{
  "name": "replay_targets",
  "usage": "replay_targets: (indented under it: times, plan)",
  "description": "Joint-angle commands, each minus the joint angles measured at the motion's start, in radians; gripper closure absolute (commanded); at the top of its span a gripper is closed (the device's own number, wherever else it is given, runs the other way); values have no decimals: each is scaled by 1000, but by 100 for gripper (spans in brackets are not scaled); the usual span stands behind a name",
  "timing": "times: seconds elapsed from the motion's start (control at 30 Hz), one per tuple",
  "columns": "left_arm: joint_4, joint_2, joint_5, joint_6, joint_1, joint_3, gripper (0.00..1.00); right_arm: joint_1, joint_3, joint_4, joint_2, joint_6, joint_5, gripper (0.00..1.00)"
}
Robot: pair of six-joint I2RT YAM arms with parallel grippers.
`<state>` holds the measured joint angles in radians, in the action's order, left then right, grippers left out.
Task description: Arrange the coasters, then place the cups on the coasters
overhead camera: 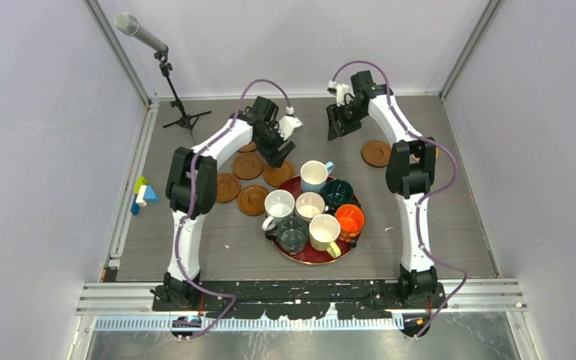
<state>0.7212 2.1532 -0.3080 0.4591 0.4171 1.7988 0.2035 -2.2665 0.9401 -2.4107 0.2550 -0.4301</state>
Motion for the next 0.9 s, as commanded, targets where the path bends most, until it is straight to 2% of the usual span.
replay_targets:
  times: [0.0,0.27,0.37,0.6,0.73,0.87]
  plan:
    - [-11,61,31,77,32,77,30,-14,24,-10,72,-11,5,44]
    - [-2,152,59,115,64,144,36,-56,54,-9,87,-18,-3,44]
    - [-15,194,81,108,85,193,41,-67,62,-11,90,-23,-3,43]
    - [-3,367,56,-28,128,461,53,-89,68,-12,95,-35,-5,43]
    - [-3,446,40,-93,156,599,54,-91,63,-19,94,-47,-8,41]
    - [-30,465,42,-179,159,673,51,-85,58,-36,92,-67,-15,38]
